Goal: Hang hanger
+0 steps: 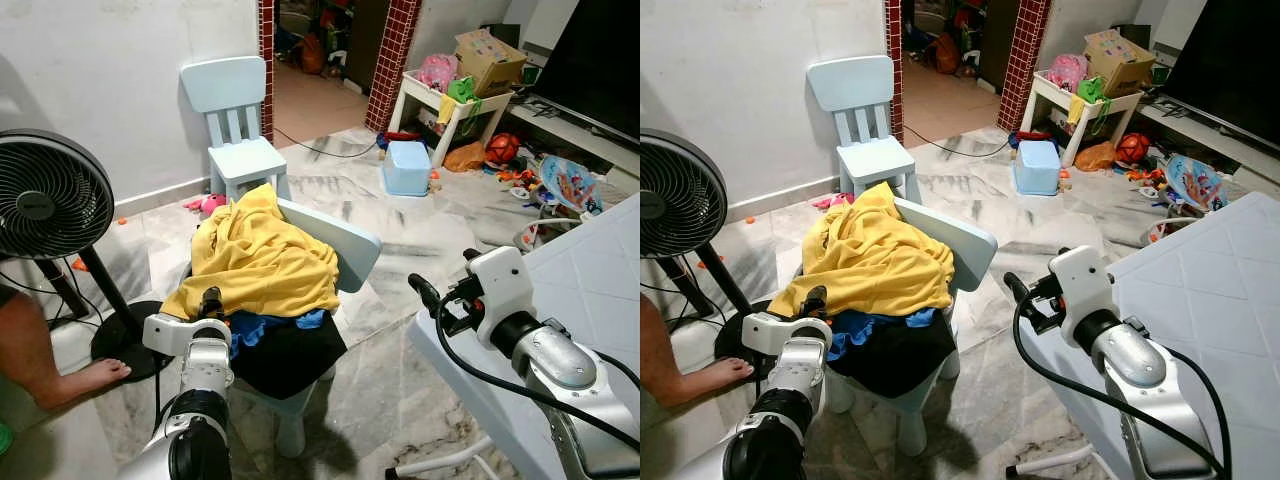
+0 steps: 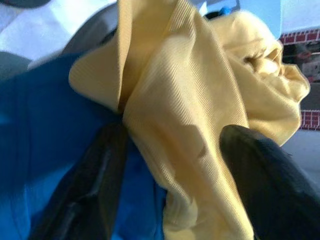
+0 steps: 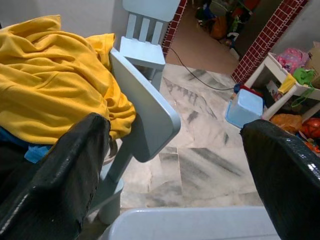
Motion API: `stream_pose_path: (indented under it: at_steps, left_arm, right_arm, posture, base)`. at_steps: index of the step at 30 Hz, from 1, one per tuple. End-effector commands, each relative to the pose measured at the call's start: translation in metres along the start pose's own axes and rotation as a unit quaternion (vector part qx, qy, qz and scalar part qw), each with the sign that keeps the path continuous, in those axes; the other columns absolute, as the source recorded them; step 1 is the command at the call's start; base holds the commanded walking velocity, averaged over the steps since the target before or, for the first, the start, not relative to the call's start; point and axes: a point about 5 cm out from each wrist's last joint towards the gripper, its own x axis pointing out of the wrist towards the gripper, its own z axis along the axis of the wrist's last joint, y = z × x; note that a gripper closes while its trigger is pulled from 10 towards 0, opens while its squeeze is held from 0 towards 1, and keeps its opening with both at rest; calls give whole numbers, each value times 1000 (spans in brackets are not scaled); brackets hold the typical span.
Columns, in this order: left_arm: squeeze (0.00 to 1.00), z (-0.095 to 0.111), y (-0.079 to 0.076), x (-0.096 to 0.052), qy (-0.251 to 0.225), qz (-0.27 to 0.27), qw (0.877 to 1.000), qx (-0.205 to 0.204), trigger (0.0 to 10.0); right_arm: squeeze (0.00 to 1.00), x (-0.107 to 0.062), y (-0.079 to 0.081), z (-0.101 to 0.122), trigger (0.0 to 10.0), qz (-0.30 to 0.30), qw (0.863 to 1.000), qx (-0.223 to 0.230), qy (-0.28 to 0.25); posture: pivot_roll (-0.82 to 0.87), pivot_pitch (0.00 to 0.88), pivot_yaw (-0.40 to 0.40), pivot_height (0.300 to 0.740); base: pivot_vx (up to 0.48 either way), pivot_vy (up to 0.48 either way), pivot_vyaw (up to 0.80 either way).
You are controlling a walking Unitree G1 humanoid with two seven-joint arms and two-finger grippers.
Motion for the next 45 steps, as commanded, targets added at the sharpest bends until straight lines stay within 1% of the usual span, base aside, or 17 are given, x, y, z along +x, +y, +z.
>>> stream_pose_path:
  at_steps: [1, 8, 16, 26, 31, 36, 39, 41, 42, 43, 44, 45]
  left_arm:
    - [0, -3, -6, 1, 6, -5, 1000, 2, 0]
    - [0, -4, -7, 2, 14, -10, 1000, 4, 0]
    - [0, -5, -9, 2, 16, -21, 1000, 9, 0]
    - [0, -6, -10, 2, 18, -25, 999, 10, 0]
    - [0, -7, -11, 2, 22, -26, 999, 18, 0]
    - [0, -7, -14, 3, 27, -30, 998, 47, 0]
    - [0, -9, -16, 2, 41, -36, 993, 103, 0]
    - [0, -11, -17, 2, 55, -41, 985, 155, 0]
    - [0, -11, -17, 2, 55, -41, 985, 155, 0]
    - [0, -12, -17, 1, 62, -44, 983, 167, 0]
    - [0, -14, -17, 0, 76, -54, 976, 199, 0]
    - [0, -15, -16, -2, 82, -60, 971, 216, 0]
  right_arm:
    - [0, -6, -6, 4, 10000, -9, 1000, -6, -1]
    - [0, -9, -7, 3, 10000, -12, 1000, -7, 4]
    - [0, -8, -5, 2, 10000, -9, 1000, -7, 6]
    - [0, -7, -6, 2, 10000, -10, 1000, -10, 6]
    - [0, -6, -5, 2, 10000, -11, 1000, -9, 6]
    - [0, -3, -3, 1, 10000, -10, 1000, -6, 3]
    - [0, 1, 0, 1, 10000, -10, 1000, 0, -3]
    - [0, 4, 1, 1, 10000, -11, 1000, 2, -5]
    - [0, 4, 1, 1, 10000, -11, 1000, 2, -5]
    - [0, 5, 2, 1, 10000, -11, 1000, 3, -6]
    - [0, 8, 3, 1, 10000, -12, 1000, 6, -8]
    - [0, 9, 3, 1, 10000, -12, 1000, 8, -10]
  posture:
    - [-303, 0, -78, 740]
    - [-308, 0, -76, 740]
    - [-303, 0, -75, 740]
    - [-306, 0, -75, 740]
    - [-302, 0, -73, 740]
    - [-284, 0, -69, 740]
    - [-260, 0, -60, 740]
    - [-245, 0, -54, 740]
    - [-245, 0, -54, 740]
    - [-241, 0, -53, 740]
    - [-227, 0, -45, 740]
    - [-219, 0, -42, 740]
  base:
    - [0, 0, 0]
    - [0, 0, 0]
    - [0, 0, 0]
    - [0, 0, 0]
    - [0, 0, 0]
    - [0, 0, 0]
    - [0, 0, 0]
    - [0, 0, 0]
    - [0, 0, 0]
    - [0, 0, 0]
    - [0, 0, 0]
    - [0, 0, 0]
